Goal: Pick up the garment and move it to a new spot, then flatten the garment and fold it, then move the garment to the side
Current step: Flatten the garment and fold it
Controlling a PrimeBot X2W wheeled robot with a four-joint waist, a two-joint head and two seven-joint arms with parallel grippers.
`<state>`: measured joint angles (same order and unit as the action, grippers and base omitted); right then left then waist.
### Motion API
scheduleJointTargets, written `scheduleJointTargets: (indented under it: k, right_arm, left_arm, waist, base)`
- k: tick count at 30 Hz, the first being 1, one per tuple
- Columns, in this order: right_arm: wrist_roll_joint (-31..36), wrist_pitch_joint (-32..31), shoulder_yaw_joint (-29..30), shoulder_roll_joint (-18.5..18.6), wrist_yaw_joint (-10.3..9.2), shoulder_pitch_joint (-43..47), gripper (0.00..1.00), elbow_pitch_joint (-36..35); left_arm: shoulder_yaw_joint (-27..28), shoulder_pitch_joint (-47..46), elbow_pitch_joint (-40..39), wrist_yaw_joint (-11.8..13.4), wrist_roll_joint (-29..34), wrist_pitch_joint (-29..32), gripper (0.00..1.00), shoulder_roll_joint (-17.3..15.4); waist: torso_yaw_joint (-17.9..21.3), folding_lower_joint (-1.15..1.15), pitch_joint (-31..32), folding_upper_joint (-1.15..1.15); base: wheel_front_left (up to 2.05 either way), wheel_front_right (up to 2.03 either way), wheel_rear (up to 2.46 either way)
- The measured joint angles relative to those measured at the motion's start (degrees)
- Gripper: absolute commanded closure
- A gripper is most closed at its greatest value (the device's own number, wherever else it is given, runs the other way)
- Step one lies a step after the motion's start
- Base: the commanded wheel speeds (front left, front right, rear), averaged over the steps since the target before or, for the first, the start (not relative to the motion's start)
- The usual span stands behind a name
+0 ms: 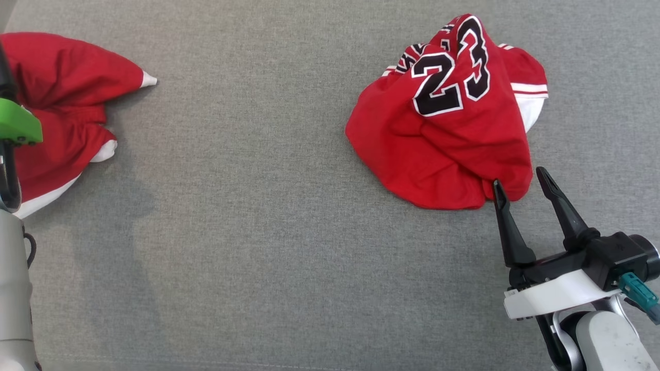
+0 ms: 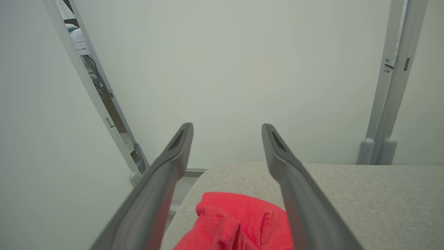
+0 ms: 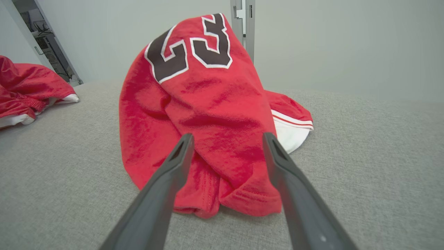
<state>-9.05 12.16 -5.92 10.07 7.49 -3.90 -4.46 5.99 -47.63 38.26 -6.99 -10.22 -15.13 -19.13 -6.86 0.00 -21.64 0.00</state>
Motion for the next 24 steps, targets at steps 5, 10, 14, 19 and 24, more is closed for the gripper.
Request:
scheduleJointTargets:
  k: [5, 10, 14, 19, 24]
  right_arm:
    - [-0.3, 1.2, 0.6, -1.0, 0.00, -0.4, 0.00, 2.6]
    - [-0.4, 2.2, 1.3, -2.1, 0.00, -0.5, 0.00, 4.6]
    - [-0.5, 2.6, 1.9, -2.5, 0.00, -0.5, 0.00, 6.1]
    - [-0.5, 2.8, 2.6, -3.6, 0.01, -0.1, 0.00, 7.3]
    - [-0.7, 2.8, 3.1, -4.3, 0.00, 0.6, 0.00, 7.6]
  left_arm:
    - [-2.3, 0.1, -4.8, -0.2, 0.5, 0.0, 0.00, -0.2]
    - [-4.5, 2.0, -7.8, -0.3, -0.2, 0.0, 0.00, 1.6]
    - [-6.4, 4.7, -9.4, -0.4, -0.4, 0.0, 0.00, 3.7]
    - [-7.0, 9.7, -11.3, -0.4, -0.9, 0.0, 0.00, 5.7]
    - [-6.7, 15.5, -13.4, -0.4, -1.0, 0.0, 0.00, 7.5]
  waist:
    - [1.4, 0.00, 2.5, 0.00]
    - [4.2, 0.00, 4.5, 0.00]
    - [6.4, 0.00, 6.4, 0.00]
    - [8.5, 0.00, 9.3, 0.00]
    - [9.8, 0.00, 12.0, 0.00]
  base:
    - [0.00, 0.00, 0.00]
    - [0.00, 0.00, 0.00]
    - [0.00, 0.00, 0.00]
    - [0.00, 0.00, 0.00]
    - [0.00, 0.00, 0.00]
